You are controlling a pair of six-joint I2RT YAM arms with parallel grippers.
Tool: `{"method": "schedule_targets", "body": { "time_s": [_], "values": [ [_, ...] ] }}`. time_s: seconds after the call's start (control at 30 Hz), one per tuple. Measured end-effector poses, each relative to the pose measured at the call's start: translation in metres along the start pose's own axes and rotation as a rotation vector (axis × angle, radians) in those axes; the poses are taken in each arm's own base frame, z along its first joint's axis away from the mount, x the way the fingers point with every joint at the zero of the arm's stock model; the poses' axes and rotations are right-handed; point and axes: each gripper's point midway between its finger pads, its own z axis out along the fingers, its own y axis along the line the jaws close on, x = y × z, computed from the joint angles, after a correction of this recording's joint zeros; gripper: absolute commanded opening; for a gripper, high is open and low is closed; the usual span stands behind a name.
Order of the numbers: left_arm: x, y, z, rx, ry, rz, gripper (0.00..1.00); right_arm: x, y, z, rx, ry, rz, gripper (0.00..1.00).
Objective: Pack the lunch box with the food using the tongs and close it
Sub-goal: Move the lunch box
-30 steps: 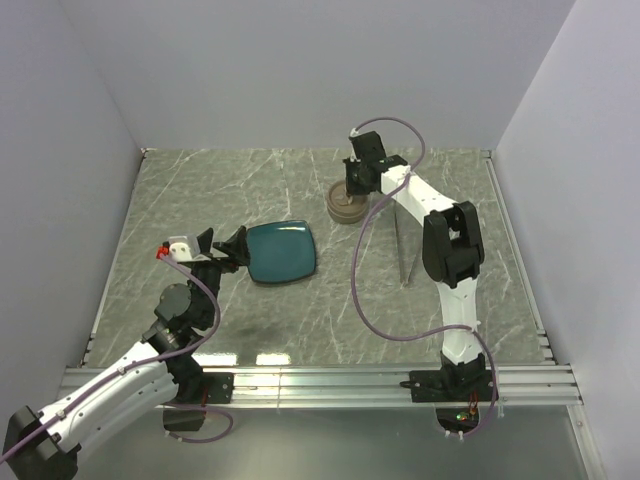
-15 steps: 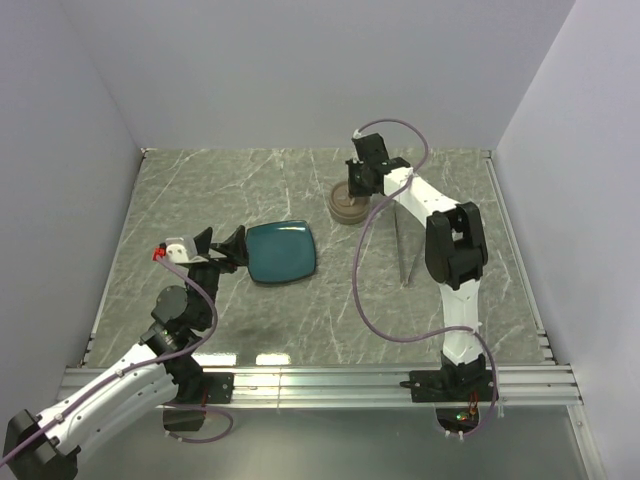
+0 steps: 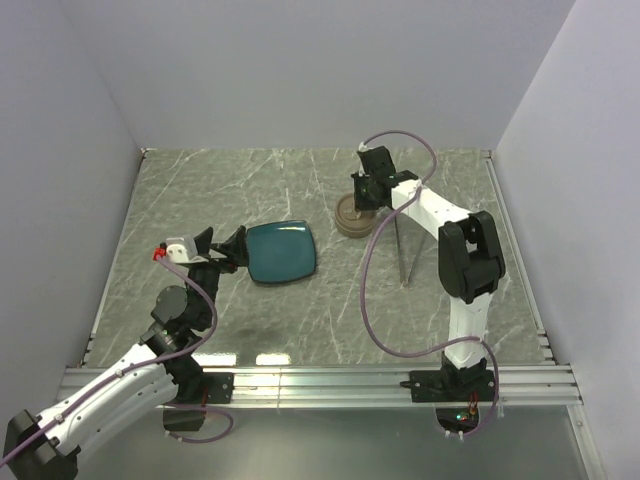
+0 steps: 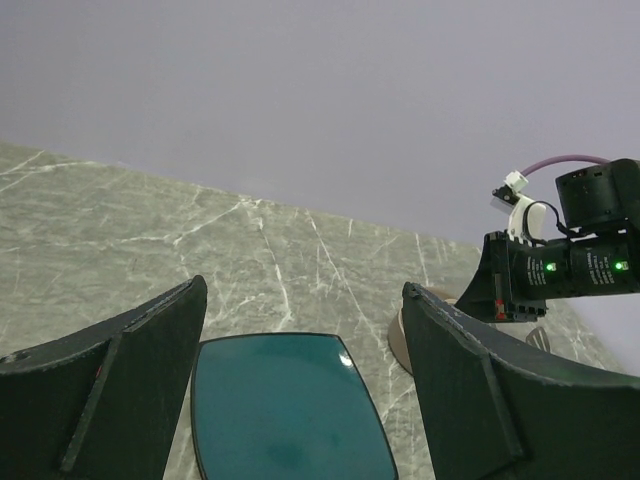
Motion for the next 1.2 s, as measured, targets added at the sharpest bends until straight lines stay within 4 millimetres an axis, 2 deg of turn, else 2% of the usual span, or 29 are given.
{"method": "schedule_targets", "body": {
  "time_s": [0.3, 0.57, 0.93, 1.2],
  "values": [
    [-0.009, -0.001, -0.002, 0.009, -0.024, -0.018, 0.85, 0.015, 0.006, -0.010, -0.001, -0.004, -0.016, 0.00],
    [-0.011, -0.001, -0.003, 0.011, -0.029, -0.022, 0.85, 0.037, 0.026, -0.021, -0.008, 0.004, -0.057, 0.00],
    [-0.013, -0.002, -0.005, 0.022, -0.035, -0.027, 0.85, 0.050, 0.027, -0.030, 0.000, -0.033, -0.028, 0.00],
    [-0.013, -0.002, -0.005, 0.023, -0.035, -0.028, 0.85, 0.069, 0.033, -0.044, -0.003, -0.035, -0.037, 0.00]
  ]
}}
